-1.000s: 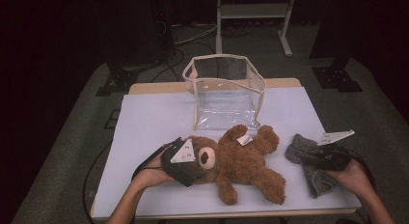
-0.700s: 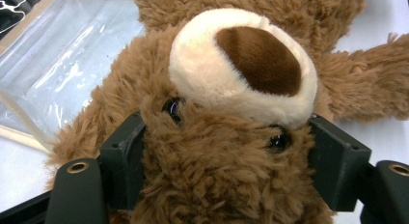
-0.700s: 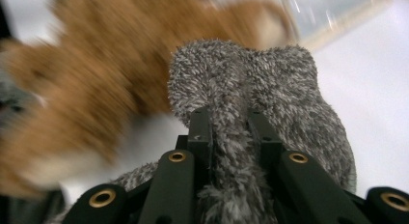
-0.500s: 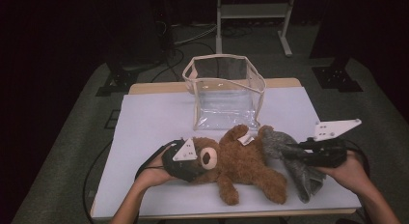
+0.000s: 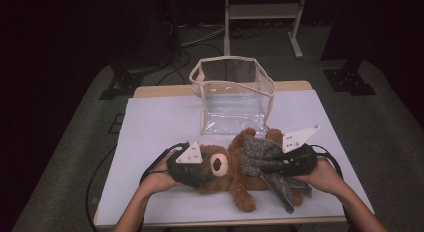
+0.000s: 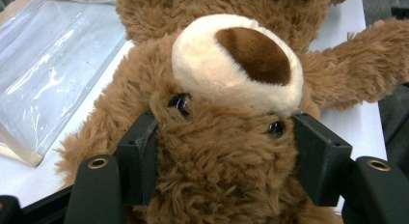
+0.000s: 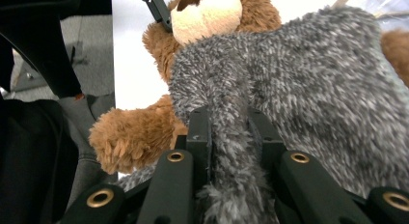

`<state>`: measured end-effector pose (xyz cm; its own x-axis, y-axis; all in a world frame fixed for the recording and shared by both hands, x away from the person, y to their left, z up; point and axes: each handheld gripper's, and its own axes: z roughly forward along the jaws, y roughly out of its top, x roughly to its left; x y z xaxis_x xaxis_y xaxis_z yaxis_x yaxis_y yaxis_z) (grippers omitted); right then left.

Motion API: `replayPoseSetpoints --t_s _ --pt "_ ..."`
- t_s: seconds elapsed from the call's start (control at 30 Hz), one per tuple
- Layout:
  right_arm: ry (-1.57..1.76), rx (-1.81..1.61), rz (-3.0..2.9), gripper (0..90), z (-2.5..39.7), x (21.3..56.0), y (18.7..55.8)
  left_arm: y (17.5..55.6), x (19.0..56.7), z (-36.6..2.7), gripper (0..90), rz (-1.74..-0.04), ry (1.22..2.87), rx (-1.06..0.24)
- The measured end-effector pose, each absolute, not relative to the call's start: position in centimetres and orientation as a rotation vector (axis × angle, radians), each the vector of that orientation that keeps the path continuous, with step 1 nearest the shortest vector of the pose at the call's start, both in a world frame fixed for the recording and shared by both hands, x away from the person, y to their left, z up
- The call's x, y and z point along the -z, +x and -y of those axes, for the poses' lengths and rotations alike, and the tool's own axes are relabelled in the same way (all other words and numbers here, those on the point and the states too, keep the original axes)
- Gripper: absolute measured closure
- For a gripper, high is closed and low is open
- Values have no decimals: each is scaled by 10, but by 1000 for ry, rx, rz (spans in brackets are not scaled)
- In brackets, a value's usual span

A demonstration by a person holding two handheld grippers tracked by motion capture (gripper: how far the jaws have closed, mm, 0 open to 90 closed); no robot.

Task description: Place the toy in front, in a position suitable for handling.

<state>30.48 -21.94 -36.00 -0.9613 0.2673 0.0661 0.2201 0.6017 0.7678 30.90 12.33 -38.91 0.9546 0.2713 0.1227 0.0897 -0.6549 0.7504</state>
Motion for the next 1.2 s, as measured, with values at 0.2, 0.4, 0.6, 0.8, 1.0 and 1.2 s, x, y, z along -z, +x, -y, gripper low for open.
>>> replayPoseSetpoints --t_s 0.2,0.4,0.6,0.8,1.0,1.2 --pt "504 -1284 -2754 737 245 372 297 312 393 -127 299 -293 2242 -282" --pt "605 -1287 -2739 737 272 385 289 315 394 -128 284 -303 2223 -300" --pt "603 -1275 -2721 736 276 378 290 320 394 -127 259 -313 2223 -292" --pt "541 -1297 -2690 736 254 365 301 321 391 -123 185 -307 2230 -313" --pt "552 -1306 -2712 736 252 377 305 320 394 -121 108 -298 2232 -309" --pt "629 -1310 -2711 736 273 390 302 319 396 -118 88 -269 2249 -302"
